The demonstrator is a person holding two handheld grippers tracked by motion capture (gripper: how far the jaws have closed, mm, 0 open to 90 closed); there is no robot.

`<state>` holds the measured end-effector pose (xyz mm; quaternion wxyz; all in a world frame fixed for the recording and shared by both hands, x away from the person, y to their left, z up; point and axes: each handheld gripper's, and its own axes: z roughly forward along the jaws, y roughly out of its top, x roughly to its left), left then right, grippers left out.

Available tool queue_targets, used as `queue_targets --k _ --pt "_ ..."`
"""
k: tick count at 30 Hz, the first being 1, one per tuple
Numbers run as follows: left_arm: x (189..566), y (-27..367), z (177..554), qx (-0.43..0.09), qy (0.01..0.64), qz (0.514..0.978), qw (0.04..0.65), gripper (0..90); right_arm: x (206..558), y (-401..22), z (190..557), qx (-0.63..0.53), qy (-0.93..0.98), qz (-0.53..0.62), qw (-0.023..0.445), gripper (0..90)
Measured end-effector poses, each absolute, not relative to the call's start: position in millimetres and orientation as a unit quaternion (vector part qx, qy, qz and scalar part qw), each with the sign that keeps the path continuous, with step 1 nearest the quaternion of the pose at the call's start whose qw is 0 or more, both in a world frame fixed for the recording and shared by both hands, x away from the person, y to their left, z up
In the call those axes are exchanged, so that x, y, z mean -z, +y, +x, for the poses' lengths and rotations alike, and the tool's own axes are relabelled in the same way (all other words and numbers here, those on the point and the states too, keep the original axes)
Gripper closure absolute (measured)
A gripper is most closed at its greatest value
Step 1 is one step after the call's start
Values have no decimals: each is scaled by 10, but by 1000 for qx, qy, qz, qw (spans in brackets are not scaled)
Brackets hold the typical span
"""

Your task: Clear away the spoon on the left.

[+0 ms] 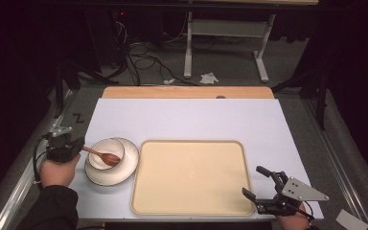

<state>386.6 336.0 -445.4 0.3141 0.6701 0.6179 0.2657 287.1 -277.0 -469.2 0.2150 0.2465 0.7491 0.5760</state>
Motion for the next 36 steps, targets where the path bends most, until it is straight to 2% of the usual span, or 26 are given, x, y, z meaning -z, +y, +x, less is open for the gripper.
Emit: queue_targets --k 16,36 --pt "4487 3505 3581 -271 614 667 323 900 4682 -2772 2862 -578 749 246 212 161" --pt "4540 3490 3135 -283 602 668 333 900 4673 -2766 2860 -579 747 244 216 161"
